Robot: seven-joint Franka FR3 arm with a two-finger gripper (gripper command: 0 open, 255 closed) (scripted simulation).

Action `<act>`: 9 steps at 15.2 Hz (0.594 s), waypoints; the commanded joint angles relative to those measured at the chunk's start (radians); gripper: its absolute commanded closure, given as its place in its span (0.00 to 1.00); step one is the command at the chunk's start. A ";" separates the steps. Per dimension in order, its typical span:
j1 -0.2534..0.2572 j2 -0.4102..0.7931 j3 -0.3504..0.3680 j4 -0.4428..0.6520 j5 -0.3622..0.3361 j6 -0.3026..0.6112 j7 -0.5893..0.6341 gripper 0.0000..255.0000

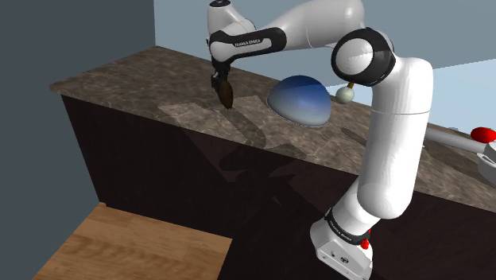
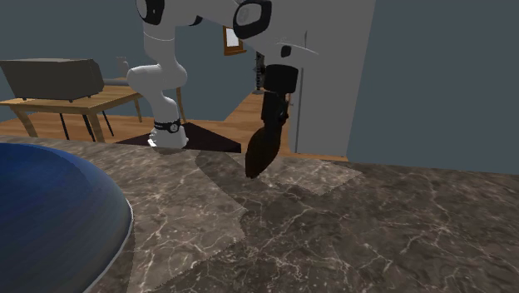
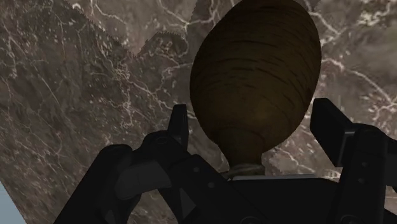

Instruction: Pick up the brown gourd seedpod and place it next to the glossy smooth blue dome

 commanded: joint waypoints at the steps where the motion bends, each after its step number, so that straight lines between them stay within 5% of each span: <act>1: 0.001 -0.003 0.001 0.023 0.004 -0.024 -0.009 1.00; 9: 0.003 -0.019 0.005 0.104 0.019 -0.116 -0.043 1.00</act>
